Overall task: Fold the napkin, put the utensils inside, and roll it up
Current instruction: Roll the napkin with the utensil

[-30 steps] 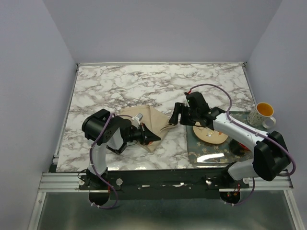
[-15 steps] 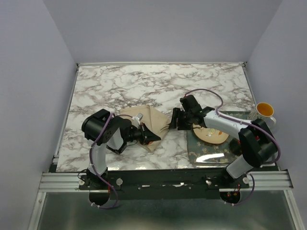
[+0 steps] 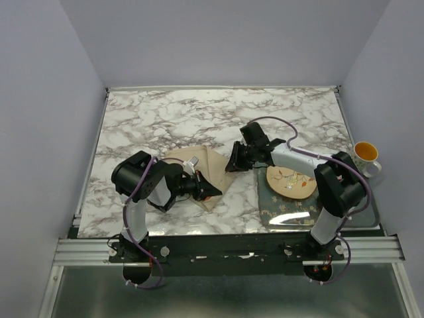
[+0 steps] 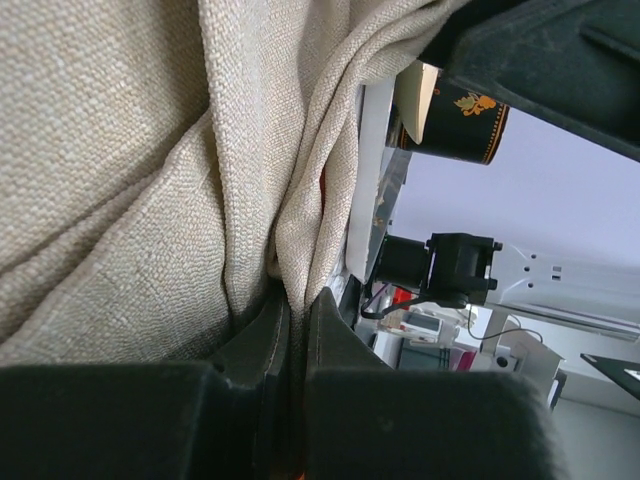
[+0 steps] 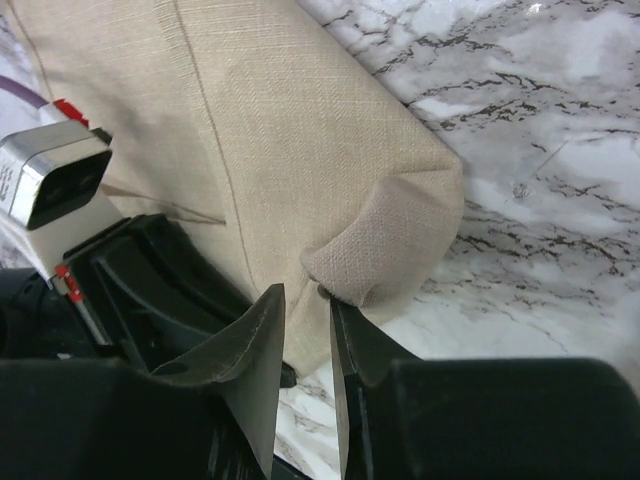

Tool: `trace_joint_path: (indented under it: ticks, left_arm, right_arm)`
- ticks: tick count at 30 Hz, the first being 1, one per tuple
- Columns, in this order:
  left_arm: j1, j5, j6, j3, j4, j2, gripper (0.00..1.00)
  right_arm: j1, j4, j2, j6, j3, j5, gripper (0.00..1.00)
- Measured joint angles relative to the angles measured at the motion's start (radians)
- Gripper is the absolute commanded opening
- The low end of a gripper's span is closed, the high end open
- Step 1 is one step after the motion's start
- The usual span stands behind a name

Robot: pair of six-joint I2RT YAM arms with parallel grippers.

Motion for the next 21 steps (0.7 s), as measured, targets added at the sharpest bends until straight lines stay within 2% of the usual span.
trace_joint_path:
  ticks: [8,11,14,16,19,21]
  left_arm:
    - [0.0,0.0,-0.006,-0.004,0.046,0.025,0.0]
    - [0.0,0.0,-0.008,-0.006,0.067,0.034,0.0]
    - [0.0,0.0,-0.009,-0.006,0.07,0.036,0.0]
    - [0.0,0.0,-0.009,-0.006,0.07,0.036,0.0]
    - [0.0,0.0,-0.008,-0.006,0.07,0.036,0.0]
    - [0.0,0.0,-0.009,-0.006,0.07,0.036,0.0]
  right_arm:
    - [-0.005,0.013,0.129,0.043,0.043,-0.006,0.32]
    - [-0.008,0.011,0.123,0.031,0.043,0.002,0.35]
    - [-0.008,-0.021,0.103,-0.019,0.047,0.016,0.44]
    - [-0.008,-0.053,0.076,-0.052,0.053,0.026,0.53]
    - [-0.008,-0.1,-0.019,-0.088,0.055,0.028,0.59]
    - [-0.006,-0.108,-0.075,-0.092,0.047,0.024,0.59]
